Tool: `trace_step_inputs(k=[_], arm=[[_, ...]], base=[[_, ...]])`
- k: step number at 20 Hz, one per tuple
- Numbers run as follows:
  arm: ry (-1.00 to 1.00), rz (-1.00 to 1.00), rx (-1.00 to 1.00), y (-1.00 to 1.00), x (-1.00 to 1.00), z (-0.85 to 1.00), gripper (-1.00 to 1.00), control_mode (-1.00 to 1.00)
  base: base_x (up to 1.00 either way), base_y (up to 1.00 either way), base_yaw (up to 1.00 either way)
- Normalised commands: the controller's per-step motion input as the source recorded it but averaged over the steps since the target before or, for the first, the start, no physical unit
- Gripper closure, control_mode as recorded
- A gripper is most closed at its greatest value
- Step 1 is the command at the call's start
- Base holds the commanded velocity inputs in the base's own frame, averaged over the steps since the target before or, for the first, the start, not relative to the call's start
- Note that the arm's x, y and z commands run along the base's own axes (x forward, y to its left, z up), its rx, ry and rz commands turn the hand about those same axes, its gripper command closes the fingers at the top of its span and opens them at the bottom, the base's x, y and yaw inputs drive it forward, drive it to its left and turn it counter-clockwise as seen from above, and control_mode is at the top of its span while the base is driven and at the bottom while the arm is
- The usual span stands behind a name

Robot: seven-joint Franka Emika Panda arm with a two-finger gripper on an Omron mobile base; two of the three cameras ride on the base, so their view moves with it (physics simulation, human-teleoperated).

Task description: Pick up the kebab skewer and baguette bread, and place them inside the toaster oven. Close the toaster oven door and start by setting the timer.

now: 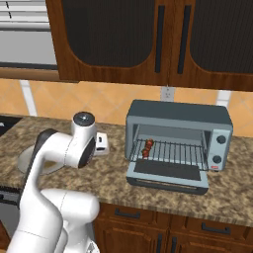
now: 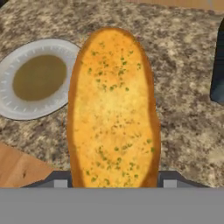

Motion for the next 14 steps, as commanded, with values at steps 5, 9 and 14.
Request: trace_step_inputs(k=[5, 9, 14], arm=[[0.03, -0.08, -0.01, -1.0, 0.0, 0.26, 1.0, -1.0], [0.09, -0.09, 0.0, -1.0, 0.18, 0.14, 1.0, -1.0], [0.15, -0.09, 0.0, -1.0, 0.45, 0.01, 1.0, -1.0]], base=[[0.0, 0.0, 0.0], [0.0, 0.0, 0.0], [0.0, 0.0, 0.0]])
